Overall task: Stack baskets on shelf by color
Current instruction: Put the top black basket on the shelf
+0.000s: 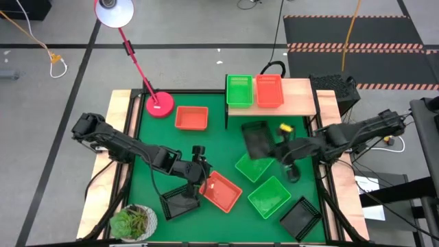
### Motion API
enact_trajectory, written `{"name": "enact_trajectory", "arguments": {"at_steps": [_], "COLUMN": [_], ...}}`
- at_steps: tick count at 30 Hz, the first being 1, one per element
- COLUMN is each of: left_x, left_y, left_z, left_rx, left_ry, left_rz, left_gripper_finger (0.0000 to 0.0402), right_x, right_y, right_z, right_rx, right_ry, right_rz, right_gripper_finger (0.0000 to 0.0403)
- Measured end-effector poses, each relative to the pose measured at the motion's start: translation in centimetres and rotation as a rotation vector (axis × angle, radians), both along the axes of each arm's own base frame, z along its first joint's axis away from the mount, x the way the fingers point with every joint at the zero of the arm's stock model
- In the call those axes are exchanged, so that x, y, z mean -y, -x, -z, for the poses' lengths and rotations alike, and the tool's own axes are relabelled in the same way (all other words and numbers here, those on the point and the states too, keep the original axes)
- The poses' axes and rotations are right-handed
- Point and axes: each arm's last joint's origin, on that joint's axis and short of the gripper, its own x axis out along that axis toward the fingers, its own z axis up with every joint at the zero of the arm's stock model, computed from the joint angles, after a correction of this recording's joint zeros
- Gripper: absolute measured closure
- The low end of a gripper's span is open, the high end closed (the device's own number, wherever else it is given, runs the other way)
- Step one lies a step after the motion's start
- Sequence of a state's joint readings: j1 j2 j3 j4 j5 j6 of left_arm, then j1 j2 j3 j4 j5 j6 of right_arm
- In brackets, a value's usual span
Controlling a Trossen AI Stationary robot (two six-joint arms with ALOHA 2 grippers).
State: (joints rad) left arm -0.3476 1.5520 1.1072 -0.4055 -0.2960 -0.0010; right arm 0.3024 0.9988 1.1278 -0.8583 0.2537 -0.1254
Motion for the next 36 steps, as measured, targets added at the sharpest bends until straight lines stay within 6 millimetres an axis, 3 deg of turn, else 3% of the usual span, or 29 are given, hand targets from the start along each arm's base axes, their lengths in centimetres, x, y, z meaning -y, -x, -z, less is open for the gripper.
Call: {"name": "enact_trajectory", "arguments": {"at_steps": [7, 15, 25, 36], "left_x": [-0.6, -1.2, -1.1, -0.9], "left_y": [-0.1, -0.5, -0.7, -1.2], "left_z": [0.5, 0.2, 0.1, -0.5], "left_rx": [-0.001, 0.027, 0.052, 0.129], "left_ry": [-0.011, 0.014, 0.025, 0.035], "left_rz": [-0.004, -0.002, 0.002, 0.019], "left_gripper_finger": [0.0213, 0.0213, 0.0213, 0.0213], "right_x": [1.9, 3.5, 5.3, 5.9], "right_y": [5.1, 8.9, 11.6, 14.2], "right_z": [-1.7, -2.6, -3.8, -6.1], "right_rx": [0.068, 0.148, 0.178, 0.172], "right_ry": [0.066, 0.256, 0.46, 0.434], "right_rz": [0.053, 0.075, 0.135, 0.157], "right_gripper_finger": [0.0395, 0.0395, 0.0395, 0.04]}}
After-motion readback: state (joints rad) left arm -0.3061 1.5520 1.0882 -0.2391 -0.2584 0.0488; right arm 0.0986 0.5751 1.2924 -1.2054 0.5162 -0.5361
